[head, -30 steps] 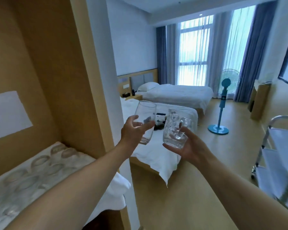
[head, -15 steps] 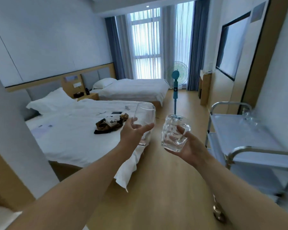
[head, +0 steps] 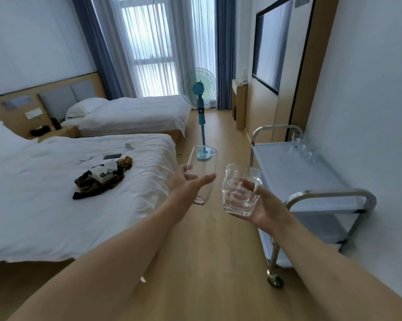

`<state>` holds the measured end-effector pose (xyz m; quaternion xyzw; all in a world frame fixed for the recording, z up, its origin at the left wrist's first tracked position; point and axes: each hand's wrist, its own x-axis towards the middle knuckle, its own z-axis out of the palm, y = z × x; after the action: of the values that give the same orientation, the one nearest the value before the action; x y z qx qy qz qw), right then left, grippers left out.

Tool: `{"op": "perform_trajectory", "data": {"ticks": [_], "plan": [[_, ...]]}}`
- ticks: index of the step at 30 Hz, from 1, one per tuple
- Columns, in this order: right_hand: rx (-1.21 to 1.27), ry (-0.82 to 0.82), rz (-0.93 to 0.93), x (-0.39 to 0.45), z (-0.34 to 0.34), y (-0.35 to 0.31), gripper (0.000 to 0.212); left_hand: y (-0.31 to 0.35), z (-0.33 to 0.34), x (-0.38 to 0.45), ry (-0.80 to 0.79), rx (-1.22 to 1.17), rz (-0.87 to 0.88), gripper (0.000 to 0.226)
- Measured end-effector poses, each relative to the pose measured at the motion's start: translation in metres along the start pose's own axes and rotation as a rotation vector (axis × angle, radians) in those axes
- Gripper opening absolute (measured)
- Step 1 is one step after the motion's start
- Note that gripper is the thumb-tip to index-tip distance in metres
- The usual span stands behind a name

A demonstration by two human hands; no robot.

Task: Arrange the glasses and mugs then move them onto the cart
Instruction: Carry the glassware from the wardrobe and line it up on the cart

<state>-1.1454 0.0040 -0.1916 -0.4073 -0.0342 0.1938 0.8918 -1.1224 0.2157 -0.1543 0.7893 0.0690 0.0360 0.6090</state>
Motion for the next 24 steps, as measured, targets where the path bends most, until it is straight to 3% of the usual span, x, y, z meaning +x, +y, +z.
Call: {"op": "perform_trajectory", "data": {"ticks": [9, 15, 20, 22, 24], "plan": [[0.009, 0.166, -0.06, 0.092, -0.015, -0.027, 0.102, -0.002, 0.015, 0.136, -0.195, -0.077, 0.009, 0.089], [0.045, 0.257, -0.095, 0.157, -0.024, -0.031, 0.058, -0.005, 0.015, 0.214, -0.306, -0.145, -0.037, 0.085], [0.085, 0.346, -0.102, 0.193, -0.033, -0.029, 0.054, -0.014, 0.019, 0.266, -0.37, -0.159, -0.077, 0.085], [0.115, 0.35, -0.104, 0.205, -0.037, -0.027, 0.035, -0.02, 0.023, 0.281, -0.394, -0.168, -0.089, 0.089], [0.144, 0.369, -0.097, 0.216, -0.039, -0.027, 0.03, -0.026, 0.025, 0.293, -0.402, -0.172, -0.1, 0.088]]}}
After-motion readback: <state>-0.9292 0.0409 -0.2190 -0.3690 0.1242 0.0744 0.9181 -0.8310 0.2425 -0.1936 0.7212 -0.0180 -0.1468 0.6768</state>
